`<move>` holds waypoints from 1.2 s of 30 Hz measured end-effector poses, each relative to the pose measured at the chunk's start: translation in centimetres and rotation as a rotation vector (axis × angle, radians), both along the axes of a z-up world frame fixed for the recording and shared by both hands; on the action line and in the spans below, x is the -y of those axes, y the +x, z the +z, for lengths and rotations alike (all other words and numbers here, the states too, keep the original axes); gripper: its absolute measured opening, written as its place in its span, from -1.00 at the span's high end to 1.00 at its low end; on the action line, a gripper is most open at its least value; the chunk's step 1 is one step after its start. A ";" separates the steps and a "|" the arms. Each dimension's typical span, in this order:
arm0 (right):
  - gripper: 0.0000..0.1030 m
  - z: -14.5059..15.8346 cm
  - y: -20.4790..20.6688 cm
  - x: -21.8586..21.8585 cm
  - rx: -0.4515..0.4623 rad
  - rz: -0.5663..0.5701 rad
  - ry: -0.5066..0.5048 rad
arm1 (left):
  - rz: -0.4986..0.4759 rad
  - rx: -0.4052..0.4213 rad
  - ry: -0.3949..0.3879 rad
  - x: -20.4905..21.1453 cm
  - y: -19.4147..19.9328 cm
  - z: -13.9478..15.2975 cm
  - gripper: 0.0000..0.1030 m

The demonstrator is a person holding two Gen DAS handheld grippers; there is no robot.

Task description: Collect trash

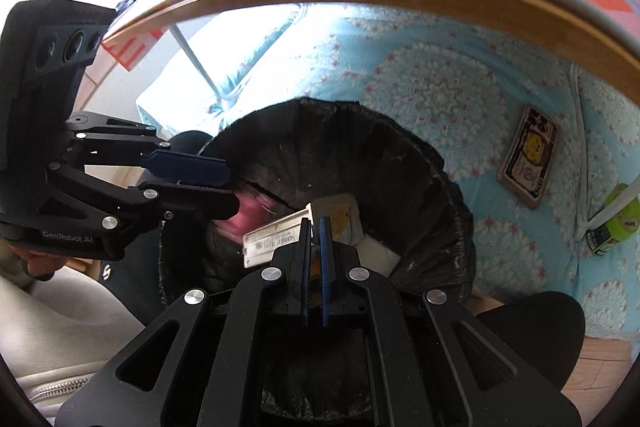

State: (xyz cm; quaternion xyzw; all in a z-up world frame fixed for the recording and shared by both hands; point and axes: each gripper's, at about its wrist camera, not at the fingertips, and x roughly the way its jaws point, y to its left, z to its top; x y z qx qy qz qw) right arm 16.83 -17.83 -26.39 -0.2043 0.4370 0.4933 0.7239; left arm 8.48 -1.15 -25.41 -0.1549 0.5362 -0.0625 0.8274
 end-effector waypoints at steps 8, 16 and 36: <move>0.86 -0.6 0.2 0.1 -0.029 -0.008 -0.007 | -0.027 -0.005 0.017 0.6 0.1 0.3 0.05; 0.50 1.0 -0.9 0.5 -0.008 -0.003 -0.002 | -0.034 0.038 0.038 1.0 -1.1 2.8 0.03; -0.42 8.0 -5.8 3.3 0.008 0.054 -0.015 | -0.038 0.189 0.089 1.7 -6.0 10.2 -0.56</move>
